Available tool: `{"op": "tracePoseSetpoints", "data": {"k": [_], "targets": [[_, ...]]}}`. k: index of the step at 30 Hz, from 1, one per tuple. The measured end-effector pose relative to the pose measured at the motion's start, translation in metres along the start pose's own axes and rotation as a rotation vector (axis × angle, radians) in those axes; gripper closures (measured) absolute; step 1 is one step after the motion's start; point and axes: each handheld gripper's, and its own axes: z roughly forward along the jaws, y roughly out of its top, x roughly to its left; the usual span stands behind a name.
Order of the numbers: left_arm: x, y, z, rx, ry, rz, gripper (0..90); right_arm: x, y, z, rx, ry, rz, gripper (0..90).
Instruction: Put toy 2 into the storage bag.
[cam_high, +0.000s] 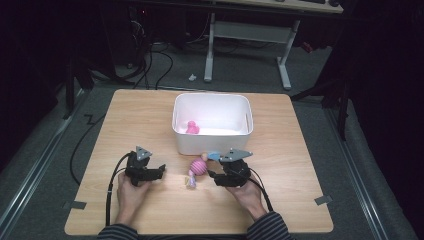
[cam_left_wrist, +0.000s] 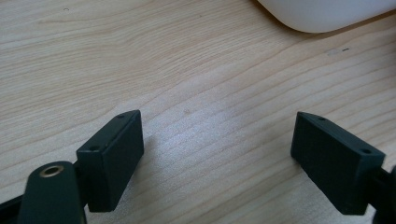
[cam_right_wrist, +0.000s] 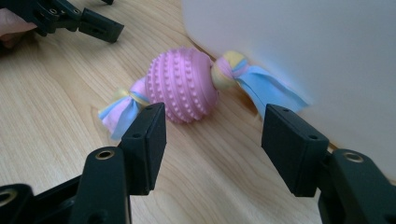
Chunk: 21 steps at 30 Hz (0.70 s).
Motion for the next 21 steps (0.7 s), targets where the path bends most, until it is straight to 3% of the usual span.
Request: {"op": "tracePoseSetpoints", "data": {"k": [21], "targets": [[0.000, 0.000, 0.000, -0.001, -0.001, -0.001, 17.7, 0.016, 0.015, 0.028, 0.022, 0.030, -0.029, 39.7]]}}
